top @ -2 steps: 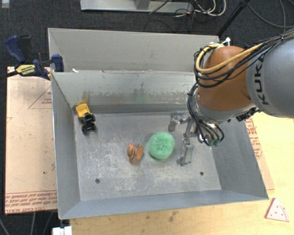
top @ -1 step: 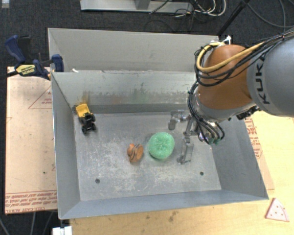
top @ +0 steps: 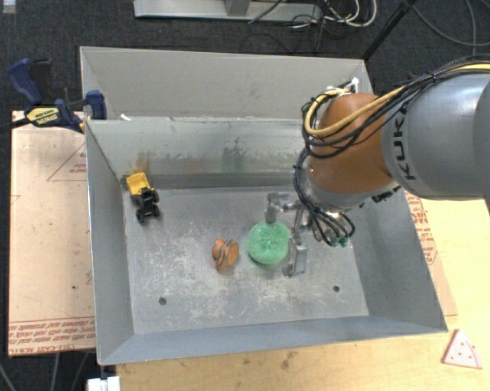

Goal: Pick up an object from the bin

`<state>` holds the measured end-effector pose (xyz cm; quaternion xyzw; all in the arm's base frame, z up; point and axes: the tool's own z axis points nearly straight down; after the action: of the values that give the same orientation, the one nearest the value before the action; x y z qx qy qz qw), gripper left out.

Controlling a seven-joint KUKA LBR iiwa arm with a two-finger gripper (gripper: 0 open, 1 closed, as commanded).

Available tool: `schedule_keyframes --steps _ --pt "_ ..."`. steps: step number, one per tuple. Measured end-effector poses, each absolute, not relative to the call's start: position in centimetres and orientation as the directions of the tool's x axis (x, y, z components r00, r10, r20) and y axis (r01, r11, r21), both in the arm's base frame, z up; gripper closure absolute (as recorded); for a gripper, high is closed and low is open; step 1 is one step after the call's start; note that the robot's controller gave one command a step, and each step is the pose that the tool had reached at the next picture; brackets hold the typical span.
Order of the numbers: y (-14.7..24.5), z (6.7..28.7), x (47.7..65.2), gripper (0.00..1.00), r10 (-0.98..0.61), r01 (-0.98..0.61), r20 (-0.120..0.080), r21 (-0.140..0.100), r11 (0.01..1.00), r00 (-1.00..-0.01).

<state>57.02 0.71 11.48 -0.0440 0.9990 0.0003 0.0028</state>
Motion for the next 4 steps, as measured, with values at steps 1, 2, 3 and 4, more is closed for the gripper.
schedule_keyframes --steps 1,2,3,4 --pt "0.7 6.8 57.2 0.00 -0.105 -0.105 0.001 0.002 0.994 -0.994" --pt "0.3 10.5 58.2 0.00 -0.085 -0.085 -0.002 0.001 0.996 -0.996" --pt "-0.6 8.7 58.8 0.00 -0.064 -0.064 -0.004 0.001 0.998 -0.998" --pt "0.4 7.0 58.6 1.00 0.011 0.011 -0.001 0.001 1.000 -1.000"
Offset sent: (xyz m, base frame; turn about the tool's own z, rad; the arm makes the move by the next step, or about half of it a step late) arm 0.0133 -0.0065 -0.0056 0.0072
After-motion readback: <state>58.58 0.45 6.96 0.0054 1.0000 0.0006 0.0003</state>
